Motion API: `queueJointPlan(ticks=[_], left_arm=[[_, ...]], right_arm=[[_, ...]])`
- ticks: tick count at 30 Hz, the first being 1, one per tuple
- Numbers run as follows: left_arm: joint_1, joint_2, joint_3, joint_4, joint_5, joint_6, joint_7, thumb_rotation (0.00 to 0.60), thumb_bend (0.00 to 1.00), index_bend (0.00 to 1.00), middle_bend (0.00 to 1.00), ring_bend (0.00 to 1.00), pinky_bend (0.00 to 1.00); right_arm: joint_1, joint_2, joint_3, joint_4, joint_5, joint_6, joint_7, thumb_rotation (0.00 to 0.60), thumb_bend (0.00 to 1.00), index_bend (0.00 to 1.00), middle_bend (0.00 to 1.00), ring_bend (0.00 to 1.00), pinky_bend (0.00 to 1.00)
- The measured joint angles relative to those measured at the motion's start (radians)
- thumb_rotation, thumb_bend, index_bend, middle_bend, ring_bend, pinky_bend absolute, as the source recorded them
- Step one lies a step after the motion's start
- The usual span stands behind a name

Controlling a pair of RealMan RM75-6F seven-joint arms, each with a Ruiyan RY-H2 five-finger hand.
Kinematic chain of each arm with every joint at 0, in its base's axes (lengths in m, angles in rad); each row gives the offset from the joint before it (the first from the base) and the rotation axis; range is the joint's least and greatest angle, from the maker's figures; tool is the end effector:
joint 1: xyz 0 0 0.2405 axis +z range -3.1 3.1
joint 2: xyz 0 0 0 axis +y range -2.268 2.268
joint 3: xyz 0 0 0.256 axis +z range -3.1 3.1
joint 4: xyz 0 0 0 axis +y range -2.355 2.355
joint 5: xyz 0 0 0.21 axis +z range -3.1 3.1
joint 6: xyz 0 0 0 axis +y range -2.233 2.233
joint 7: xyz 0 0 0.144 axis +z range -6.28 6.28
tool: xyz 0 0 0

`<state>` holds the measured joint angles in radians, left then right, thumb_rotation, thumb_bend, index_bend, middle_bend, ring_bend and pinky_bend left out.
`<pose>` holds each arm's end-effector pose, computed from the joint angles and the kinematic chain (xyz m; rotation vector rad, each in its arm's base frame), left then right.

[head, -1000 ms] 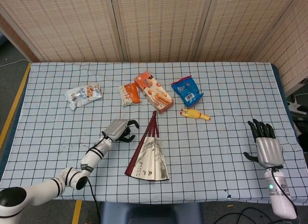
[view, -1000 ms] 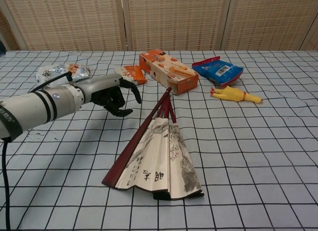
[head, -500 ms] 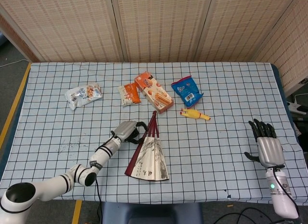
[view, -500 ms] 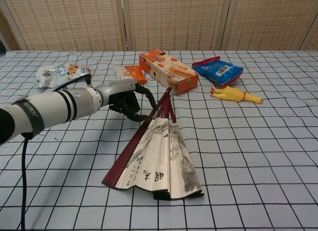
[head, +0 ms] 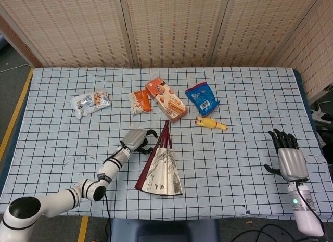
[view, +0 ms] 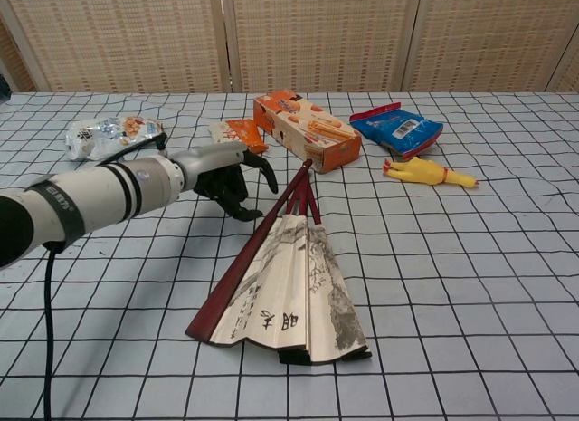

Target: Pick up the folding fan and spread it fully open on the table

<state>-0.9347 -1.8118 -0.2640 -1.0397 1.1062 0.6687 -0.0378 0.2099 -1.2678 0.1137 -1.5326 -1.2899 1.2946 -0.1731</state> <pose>-0.1134 0.3966 -0.0897 -1.8934 -1.2825 -0.9860 -0.3177 -0.2316 0.1108 1.3925 -0.9612 0.7556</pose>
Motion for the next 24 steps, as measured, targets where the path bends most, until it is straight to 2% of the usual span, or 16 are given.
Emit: queueJointPlan(ticks=[5, 10, 16, 24], left_arm=[[0.024, -0.003, 0.042, 0.012, 0.031, 0.109, 0.094, 0.600, 0.33, 0.31, 0.97, 0.87, 1.00], [0.040, -0.035, 0.086, 0.073, 0.109, 0.164, 0.103, 0.600, 0.33, 0.29, 0.98, 0.88, 1.00], [0.047, -0.114, 0.119, 0.206, 0.225, 0.250, 0.003, 0.600, 0.32, 0.28, 0.99, 0.89, 1.00], [0.043, -0.253, 0.176, 0.491, 0.339, 0.338, -0.166, 0.600, 0.32, 0.23, 0.99, 0.89, 1.00]], right_arm=[[0.000, 0.003, -0.004, -0.008, -0.007, -0.001, 0.004, 0.600, 0.07, 0.00, 0.00, 0.00, 0.00], [-0.002, 0.015, -0.008, -0.026, -0.016, -0.004, 0.024, 0.600, 0.07, 0.00, 0.00, 0.00, 0.00], [-0.005, 0.028, -0.010, -0.036, -0.021, -0.004, 0.041, 0.600, 0.07, 0.00, 0.00, 0.00, 0.00], [-0.013, 0.051, -0.014, -0.058, -0.036, 0.004, 0.075, 0.600, 0.07, 0.00, 0.00, 0.00, 0.00]])
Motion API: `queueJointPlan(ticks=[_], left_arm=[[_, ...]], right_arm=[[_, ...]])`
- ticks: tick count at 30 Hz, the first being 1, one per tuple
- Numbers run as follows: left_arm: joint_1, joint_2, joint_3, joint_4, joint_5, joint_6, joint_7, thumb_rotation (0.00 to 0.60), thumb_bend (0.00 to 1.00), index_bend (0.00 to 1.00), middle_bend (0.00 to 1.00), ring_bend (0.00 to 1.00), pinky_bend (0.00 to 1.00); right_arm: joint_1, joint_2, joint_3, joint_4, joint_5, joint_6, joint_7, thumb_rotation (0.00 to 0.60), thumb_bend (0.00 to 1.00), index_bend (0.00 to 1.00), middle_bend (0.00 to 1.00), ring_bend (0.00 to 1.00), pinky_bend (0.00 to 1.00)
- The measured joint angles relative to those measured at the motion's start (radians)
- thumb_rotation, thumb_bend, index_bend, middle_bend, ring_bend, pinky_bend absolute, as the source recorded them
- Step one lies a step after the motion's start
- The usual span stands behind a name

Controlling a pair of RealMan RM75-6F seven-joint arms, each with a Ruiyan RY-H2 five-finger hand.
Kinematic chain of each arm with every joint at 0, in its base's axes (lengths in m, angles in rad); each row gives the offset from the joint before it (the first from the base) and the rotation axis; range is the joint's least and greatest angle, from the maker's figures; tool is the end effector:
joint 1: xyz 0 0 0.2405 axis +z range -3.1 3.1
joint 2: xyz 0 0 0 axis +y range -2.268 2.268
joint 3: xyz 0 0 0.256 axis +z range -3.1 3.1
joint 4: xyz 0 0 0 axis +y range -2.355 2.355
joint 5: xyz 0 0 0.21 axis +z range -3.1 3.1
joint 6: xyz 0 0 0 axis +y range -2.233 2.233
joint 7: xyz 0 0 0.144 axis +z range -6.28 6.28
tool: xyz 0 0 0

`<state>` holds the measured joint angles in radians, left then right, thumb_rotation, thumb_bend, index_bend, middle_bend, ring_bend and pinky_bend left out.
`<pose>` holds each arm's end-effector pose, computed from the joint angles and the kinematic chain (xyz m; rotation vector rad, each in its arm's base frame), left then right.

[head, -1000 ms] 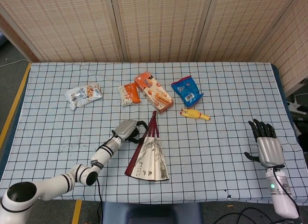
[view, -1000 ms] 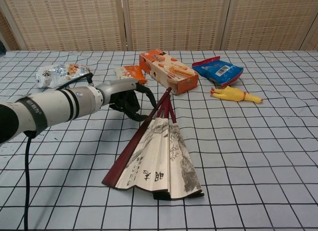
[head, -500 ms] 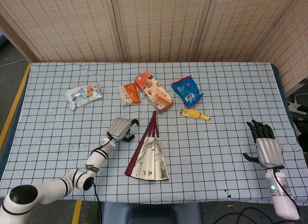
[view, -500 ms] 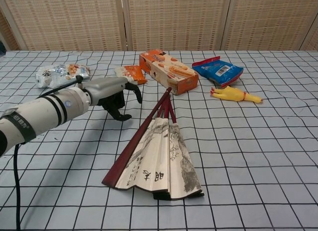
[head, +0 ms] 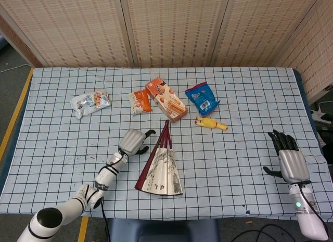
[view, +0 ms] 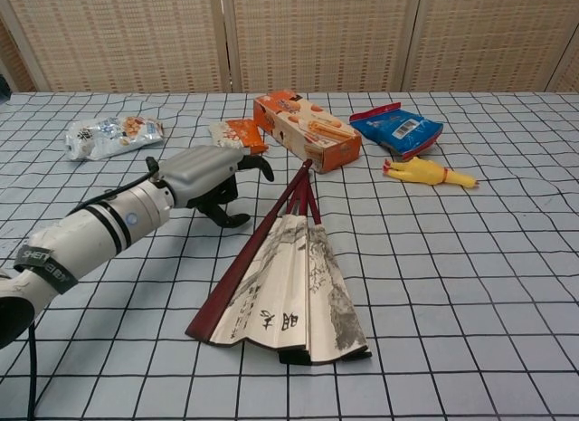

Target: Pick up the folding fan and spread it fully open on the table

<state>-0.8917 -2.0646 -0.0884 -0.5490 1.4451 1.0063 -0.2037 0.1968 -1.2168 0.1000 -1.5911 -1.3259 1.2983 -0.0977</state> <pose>-0.1411 0.3854 -0.1113 -1.9367 -0.7885 -1.0917 -0.3105 -0.2238 0.1190 1.3971 -1.0146 0.8176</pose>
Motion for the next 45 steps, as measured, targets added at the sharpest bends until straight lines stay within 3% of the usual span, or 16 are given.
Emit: queueJointPlan(ticks=[6, 17, 25, 30, 37, 45], left_arm=[[-0.012, -0.098, 0.035, 0.173, 0.057, 0.015, -0.090, 0.600, 0.32, 0.22, 0.99, 0.89, 1.00], [-0.039, -0.172, 0.032, 0.266, 0.079, 0.059, -0.209, 0.600, 0.32, 0.25, 1.00, 0.90, 1.00], [-0.026, -0.197, 0.085, 0.316, 0.132, 0.091, -0.280, 0.600, 0.31, 0.45, 1.00, 0.91, 1.00], [-0.020, -0.204, 0.113, 0.334, 0.161, 0.117, -0.304, 0.600, 0.32, 0.51, 1.00, 0.91, 1.00], [-0.017, -0.204, 0.113, 0.334, 0.162, 0.130, -0.311, 0.600, 0.36, 0.61, 1.00, 0.91, 1.00], [-0.007, -0.199, 0.099, 0.337, 0.152, 0.167, -0.359, 0.600, 0.49, 0.74, 1.00, 0.92, 1.00]], right_arm=[[-0.003, 0.014, -0.005, -0.009, -0.011, -0.002, 0.019, 0.600, 0.07, 0.00, 0.00, 0.00, 0.00], [0.001, 0.017, -0.006, -0.008, -0.006, -0.016, 0.027, 0.600, 0.07, 0.00, 0.00, 0.00, 0.00], [-0.003, 0.026, -0.005, -0.013, -0.006, -0.012, 0.039, 0.600, 0.07, 0.00, 0.00, 0.00, 0.00], [-0.004, 0.029, -0.003, -0.017, -0.004, -0.011, 0.043, 0.600, 0.07, 0.00, 0.00, 0.00, 0.00], [-0.004, 0.031, -0.003, -0.018, -0.004, -0.014, 0.050, 0.600, 0.07, 0.00, 0.00, 0.00, 0.00], [-0.001, 0.029, -0.004, -0.017, -0.004, -0.020, 0.051, 0.600, 0.07, 0.00, 0.00, 0.00, 0.00]])
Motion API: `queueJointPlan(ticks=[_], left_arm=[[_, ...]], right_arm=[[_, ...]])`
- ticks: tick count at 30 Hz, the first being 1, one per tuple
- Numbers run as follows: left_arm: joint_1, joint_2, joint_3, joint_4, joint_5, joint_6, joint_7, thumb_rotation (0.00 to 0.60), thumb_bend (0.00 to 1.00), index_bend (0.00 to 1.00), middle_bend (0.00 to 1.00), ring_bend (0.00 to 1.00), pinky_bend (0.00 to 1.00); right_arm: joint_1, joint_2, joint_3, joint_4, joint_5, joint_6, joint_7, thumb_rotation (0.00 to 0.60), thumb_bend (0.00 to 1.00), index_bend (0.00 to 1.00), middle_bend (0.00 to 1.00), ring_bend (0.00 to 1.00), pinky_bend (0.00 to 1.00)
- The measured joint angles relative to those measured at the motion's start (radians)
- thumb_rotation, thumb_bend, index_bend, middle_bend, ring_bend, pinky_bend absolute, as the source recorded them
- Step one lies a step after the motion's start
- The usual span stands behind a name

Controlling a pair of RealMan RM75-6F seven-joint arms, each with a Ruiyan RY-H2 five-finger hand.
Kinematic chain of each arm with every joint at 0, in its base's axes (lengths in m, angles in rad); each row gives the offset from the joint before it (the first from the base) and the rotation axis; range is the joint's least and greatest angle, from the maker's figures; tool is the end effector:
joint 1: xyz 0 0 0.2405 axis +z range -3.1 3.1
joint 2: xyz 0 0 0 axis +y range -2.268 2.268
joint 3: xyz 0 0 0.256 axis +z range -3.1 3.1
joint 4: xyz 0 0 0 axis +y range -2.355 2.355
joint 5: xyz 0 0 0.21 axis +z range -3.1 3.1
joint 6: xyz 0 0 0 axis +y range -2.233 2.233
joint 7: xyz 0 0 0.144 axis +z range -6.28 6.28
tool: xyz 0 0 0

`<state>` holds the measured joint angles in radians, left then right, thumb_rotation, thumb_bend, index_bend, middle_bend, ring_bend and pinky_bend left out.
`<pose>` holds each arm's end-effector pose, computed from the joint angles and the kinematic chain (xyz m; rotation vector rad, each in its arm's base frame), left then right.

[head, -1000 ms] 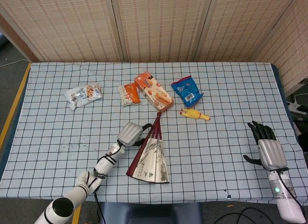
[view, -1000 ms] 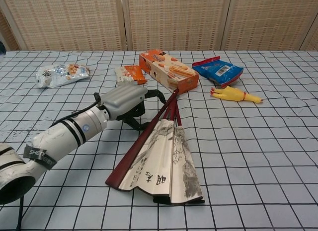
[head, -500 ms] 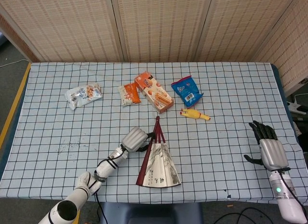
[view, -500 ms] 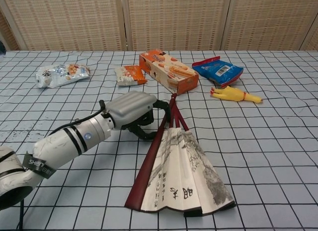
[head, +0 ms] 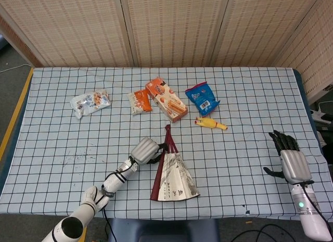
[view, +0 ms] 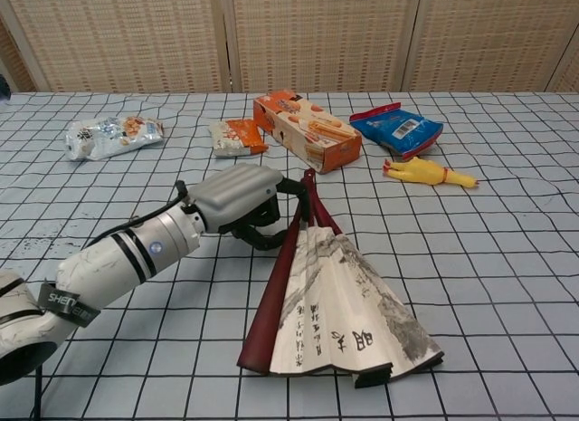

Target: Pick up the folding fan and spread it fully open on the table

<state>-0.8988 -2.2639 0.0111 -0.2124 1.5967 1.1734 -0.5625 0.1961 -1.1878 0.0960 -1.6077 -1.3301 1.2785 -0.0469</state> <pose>-0.1191 0.3618 -0.1354 -2.0212 -0.7971 -1.3393 -0.3111 -0.2224 0.1237 1.3965 -1.0578 0.8338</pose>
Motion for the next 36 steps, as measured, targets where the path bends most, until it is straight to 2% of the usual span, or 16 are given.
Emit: queueJointPlan(ticks=[4, 12, 22, 26, 31, 36], left_arm=[[0.009, 0.006, -0.001, -0.002, 0.000, 0.025, -0.016, 0.600, 0.55, 0.77, 1.00, 0.92, 1.00], [0.009, 0.022, -0.028, -0.018, -0.022, 0.051, -0.052, 0.600, 0.56, 0.77, 1.00, 0.92, 1.00], [0.025, 0.054, -0.108, -0.087, -0.095, 0.061, -0.169, 0.600, 0.60, 0.78, 1.00, 0.92, 1.00], [0.035, 0.080, -0.143, -0.152, -0.131, 0.040, -0.212, 0.600, 0.61, 0.79, 1.00, 0.92, 1.00], [0.050, 0.120, -0.181, -0.261, -0.170, 0.013, -0.235, 0.600, 0.62, 0.79, 1.00, 0.93, 1.00], [0.068, 0.186, -0.236, -0.433, -0.231, -0.039, -0.255, 0.600, 0.63, 0.79, 1.00, 0.93, 1.00]], right_arm=[[0.001, 0.000, -0.004, -0.001, -0.005, -0.003, -0.002, 0.600, 0.07, 0.00, 0.00, 0.00, 0.00], [0.004, -0.003, -0.007, 0.003, -0.007, -0.009, -0.002, 0.600, 0.07, 0.00, 0.00, 0.00, 0.00], [0.015, -0.014, -0.017, 0.006, -0.018, -0.031, -0.008, 0.600, 0.07, 0.00, 0.00, 0.00, 0.00], [0.045, -0.035, -0.024, 0.029, -0.066, -0.059, 0.018, 0.600, 0.07, 0.00, 0.00, 0.00, 0.00], [0.115, -0.081, -0.003, 0.072, -0.105, -0.095, 0.022, 0.600, 0.07, 0.00, 0.00, 0.00, 0.00], [0.167, -0.083, 0.018, 0.064, -0.081, -0.182, 0.013, 0.600, 0.07, 0.00, 0.00, 0.00, 0.00]])
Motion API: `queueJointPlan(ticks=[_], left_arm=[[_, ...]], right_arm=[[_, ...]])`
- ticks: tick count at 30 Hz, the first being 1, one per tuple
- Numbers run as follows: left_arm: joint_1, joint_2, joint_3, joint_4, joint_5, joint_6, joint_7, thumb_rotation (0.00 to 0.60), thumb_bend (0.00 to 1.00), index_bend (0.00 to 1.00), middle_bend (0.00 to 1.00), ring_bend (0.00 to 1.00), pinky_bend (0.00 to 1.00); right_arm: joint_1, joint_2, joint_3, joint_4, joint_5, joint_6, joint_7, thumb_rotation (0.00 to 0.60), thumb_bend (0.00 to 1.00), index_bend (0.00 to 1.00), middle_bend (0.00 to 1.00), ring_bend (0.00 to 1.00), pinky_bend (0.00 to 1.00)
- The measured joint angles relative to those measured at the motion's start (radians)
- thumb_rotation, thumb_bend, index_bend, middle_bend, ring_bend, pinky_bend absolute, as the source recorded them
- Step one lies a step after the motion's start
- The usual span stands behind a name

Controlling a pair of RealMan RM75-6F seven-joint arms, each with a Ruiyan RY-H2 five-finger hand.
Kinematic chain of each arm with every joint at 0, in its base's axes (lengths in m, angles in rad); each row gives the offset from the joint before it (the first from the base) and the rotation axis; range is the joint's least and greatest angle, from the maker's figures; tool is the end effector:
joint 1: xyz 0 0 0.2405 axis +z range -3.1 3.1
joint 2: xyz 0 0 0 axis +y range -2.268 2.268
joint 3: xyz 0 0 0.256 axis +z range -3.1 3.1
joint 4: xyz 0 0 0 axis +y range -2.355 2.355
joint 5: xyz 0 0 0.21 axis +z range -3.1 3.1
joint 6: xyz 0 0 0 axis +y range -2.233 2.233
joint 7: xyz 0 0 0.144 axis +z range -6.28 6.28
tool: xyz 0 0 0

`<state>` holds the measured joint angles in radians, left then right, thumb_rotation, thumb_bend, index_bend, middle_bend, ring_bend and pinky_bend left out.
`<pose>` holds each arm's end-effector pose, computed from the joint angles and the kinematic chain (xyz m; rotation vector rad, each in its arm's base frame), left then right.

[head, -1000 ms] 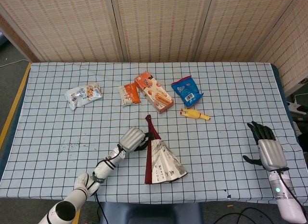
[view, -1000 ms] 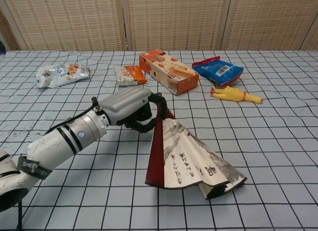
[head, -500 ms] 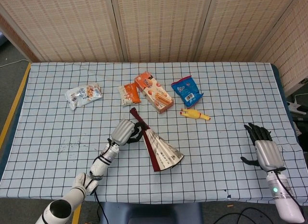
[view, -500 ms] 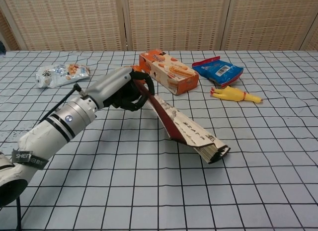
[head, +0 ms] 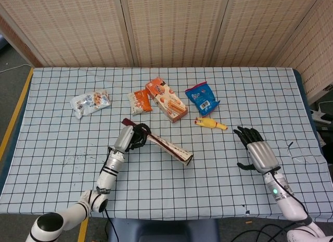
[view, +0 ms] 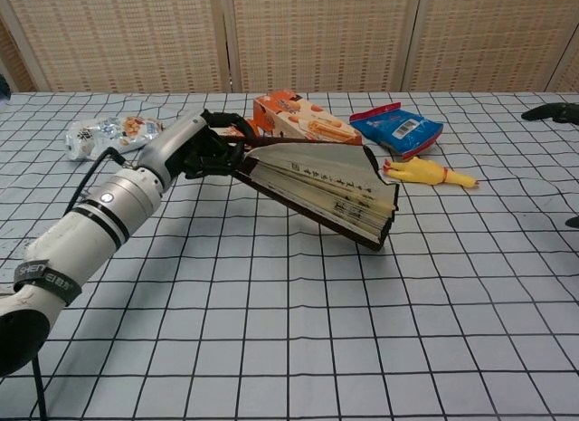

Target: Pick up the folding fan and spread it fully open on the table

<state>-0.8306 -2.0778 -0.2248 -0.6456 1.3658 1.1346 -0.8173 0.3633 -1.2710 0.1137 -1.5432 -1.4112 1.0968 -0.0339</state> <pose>-0.1367 0.3812 -0.0925 -1.3926 -1.5286 -1.6843 -0.2693 -0.2702 0.0770 1.6657 -1.0436 0.8935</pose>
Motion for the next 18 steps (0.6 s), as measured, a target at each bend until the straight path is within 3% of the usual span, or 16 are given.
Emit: queueJointPlan(ticks=[5, 12, 18], left_arm=[[0.024, 0.090, -0.053, -0.161, -0.063, -0.052, 0.020, 0.600, 0.63, 0.79, 1.00, 0.93, 1.00], [0.048, 0.149, -0.098, -0.234, -0.118, -0.092, 0.049, 0.600, 0.66, 0.80, 1.00, 0.93, 1.00], [0.060, 0.214, -0.137, -0.371, -0.149, -0.113, 0.077, 0.600, 0.67, 0.80, 1.00, 0.93, 1.00]], right_arm=[[0.033, 0.017, 0.014, -0.026, 0.038, -0.058, 0.028, 0.600, 0.07, 0.00, 0.00, 0.00, 0.00], [0.046, 0.078, 0.045, -0.068, 0.045, -0.061, 0.126, 0.600, 0.07, 0.00, 0.00, 0.00, 0.00], [0.062, 0.103, 0.048, -0.079, 0.043, -0.072, 0.165, 0.600, 0.07, 0.00, 0.00, 0.00, 0.00]])
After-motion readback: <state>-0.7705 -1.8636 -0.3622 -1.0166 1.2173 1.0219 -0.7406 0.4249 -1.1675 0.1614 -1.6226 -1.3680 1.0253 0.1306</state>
